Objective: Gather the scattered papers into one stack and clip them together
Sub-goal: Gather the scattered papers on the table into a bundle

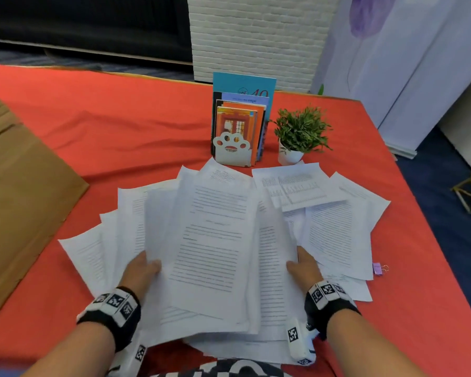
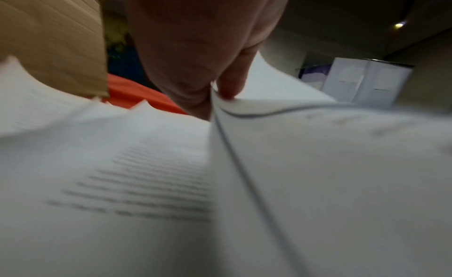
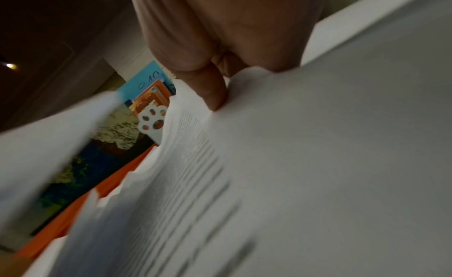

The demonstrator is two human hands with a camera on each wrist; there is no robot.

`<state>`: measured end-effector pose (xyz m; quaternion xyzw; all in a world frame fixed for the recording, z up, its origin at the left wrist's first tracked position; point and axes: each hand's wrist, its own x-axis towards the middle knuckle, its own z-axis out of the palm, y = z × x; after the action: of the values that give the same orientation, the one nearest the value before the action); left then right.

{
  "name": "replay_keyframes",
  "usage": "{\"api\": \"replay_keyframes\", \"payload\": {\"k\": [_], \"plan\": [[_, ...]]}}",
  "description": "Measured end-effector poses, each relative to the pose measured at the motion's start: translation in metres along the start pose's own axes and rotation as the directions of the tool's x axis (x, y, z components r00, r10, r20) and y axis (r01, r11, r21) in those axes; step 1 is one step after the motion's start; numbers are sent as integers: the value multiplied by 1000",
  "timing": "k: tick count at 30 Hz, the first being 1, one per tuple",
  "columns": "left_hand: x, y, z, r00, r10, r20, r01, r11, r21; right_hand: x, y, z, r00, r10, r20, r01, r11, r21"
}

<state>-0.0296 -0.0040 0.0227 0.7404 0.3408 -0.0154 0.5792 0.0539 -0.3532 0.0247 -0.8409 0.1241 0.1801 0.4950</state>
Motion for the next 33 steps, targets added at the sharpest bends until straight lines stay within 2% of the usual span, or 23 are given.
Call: {"api": "replay_keyframes", "payload": {"k": [2,6,7,9,11,14,17,19,21,22,24,28,33], "plan": [[2,-9,26,989,-80,123,75,996,49,-7,-3,15,998,20,67,-25,998,63],[-12,-9,66,972,-61,225,-11,953,304,-20,-5,37,970,92,225,-140,968,210],[-16,-8,73,963,-65,262,-24,945,325,-23,-4,41,967,71,244,-122,971,203],[-21,-10,79,947,-78,312,-35,939,341,-29,0,44,967,23,254,-43,996,73],[-20,-13,83,949,-68,308,-18,963,270,-29,3,39,974,-24,225,21,1000,15],[-19,-9,81,965,-47,256,24,996,92,-29,-1,16,978,-95,185,66,985,157],[-22,12,74,971,22,238,-11,999,-49,-31,-17,-8,970,-172,172,112,944,311],[-26,30,68,945,130,301,-80,982,-171,-34,-31,-21,958,-230,173,142,901,409],[-33,50,65,895,230,383,-110,944,-310,-38,-50,-29,934,-311,177,203,868,454],[-37,61,64,879,276,390,-125,921,-370,-40,-60,-32,919,-353,175,242,857,454],[-47,89,63,865,383,323,-209,861,-463,-45,-82,-33,901,-420,110,336,834,438],[-56,125,54,847,500,179,-345,774,-531,-53,-113,-34,871,-486,-80,457,738,497],[-65,125,51,846,508,163,-396,803,-446,-59,-107,-35,857,-506,-91,473,706,527]]}}
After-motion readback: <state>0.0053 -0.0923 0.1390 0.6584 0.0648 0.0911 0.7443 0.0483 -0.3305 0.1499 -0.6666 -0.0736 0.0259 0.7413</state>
